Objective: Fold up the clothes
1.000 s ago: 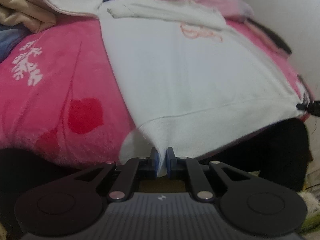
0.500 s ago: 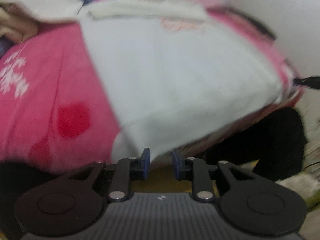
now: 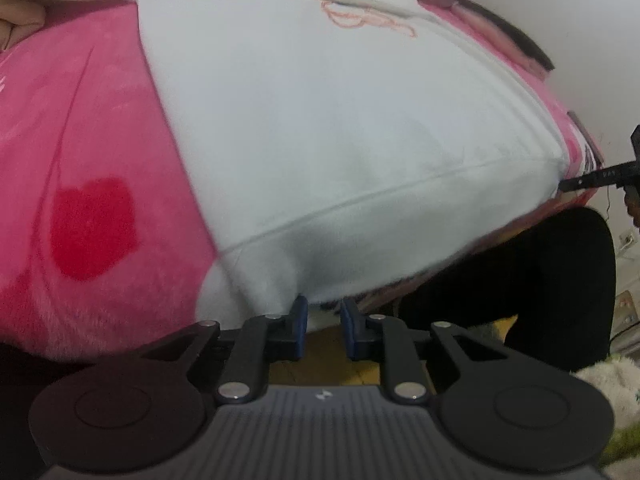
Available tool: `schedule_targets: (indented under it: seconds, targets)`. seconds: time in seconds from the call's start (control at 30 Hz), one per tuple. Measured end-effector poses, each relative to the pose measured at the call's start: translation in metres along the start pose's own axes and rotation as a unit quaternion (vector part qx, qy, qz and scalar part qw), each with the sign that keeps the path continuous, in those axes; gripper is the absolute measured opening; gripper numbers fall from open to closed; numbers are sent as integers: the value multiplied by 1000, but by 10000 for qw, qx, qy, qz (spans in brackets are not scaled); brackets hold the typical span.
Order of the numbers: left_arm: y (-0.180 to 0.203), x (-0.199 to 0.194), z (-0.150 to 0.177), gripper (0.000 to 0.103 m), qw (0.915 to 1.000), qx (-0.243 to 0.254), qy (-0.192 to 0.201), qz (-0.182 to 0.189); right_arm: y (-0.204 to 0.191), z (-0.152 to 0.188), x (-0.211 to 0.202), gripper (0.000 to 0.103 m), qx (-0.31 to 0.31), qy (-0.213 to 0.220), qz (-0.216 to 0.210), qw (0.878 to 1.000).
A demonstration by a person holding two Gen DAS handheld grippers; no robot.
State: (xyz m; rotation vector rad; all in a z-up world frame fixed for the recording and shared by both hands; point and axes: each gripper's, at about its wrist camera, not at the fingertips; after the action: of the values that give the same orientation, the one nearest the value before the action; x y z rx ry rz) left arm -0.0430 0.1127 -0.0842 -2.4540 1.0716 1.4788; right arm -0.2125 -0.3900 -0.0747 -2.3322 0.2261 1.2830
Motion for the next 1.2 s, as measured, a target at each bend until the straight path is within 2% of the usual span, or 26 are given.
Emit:
schedule_targets:
  seconds: [0.07, 0.17, 0.3, 0.37, 0.43, 0.57, 0.67, 0.83, 0.93, 0.97, 1.0, 1.2]
  targets:
    - [0, -7, 1, 25, 10000, -27, -81, 40, 5, 2, -8, 10, -5, 31, 248, 9997]
    - [-3, -28, -3, 28, 9998, -134, -47, 144, 10, 7, -35, 10, 144, 367, 324, 9987]
    - [-11, -63, -24, 33, 9975, -377, 413, 442, -1, -2, -74, 11, 128, 1158, 241, 9929]
    - [-8, -65, -46, 34, 9962, -343, 623, 495, -18, -16, -73, 12, -127, 1469, 238, 9888]
    - [1, -51, -71, 34, 9957, -201, 758, 499, -35, -31, -68, 12, -379, 1752, 232, 9835]
    - [31, -8, -115, 34, 9946, 109, 912, 483, -64, -78, -15, 21, -807, 1915, 409, 9773]
    - [67, 30, -145, 34, 9919, 443, 1017, 619, -68, -107, 14, 33, -934, 1917, 460, 9759]
    - [116, 85, -181, 34, 9848, 972, 1043, 993, -68, -139, 54, 34, -1000, 1773, 354, 9784]
    - [139, 113, -199, 34, 9800, 1228, 1035, 1177, -68, -144, 72, 28, -1138, 1701, 349, 9782]
    - [143, 120, -202, 34, 9792, 1282, 1023, 1197, -70, -143, 73, 10, -1230, 1768, 387, 9758]
    - [147, 127, -204, 34, 9785, 1329, 1012, 1207, -72, -143, 74, 3, -1316, 1845, 481, 9728]
    - [146, 146, -205, 34, 9791, 1405, 830, 1217, -95, -128, 82, 3, -1995, 2254, 1675, 9388]
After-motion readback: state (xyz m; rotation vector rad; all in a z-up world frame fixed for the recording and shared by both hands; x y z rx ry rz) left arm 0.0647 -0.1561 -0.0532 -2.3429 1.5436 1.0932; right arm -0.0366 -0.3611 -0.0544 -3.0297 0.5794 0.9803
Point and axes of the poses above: each gripper's, at about its wrist camera, not at the fingertips, and x roughly the way its jaws point, y to its right, z to its underside, and after that the axes turned 6 degrees about y, right-handed
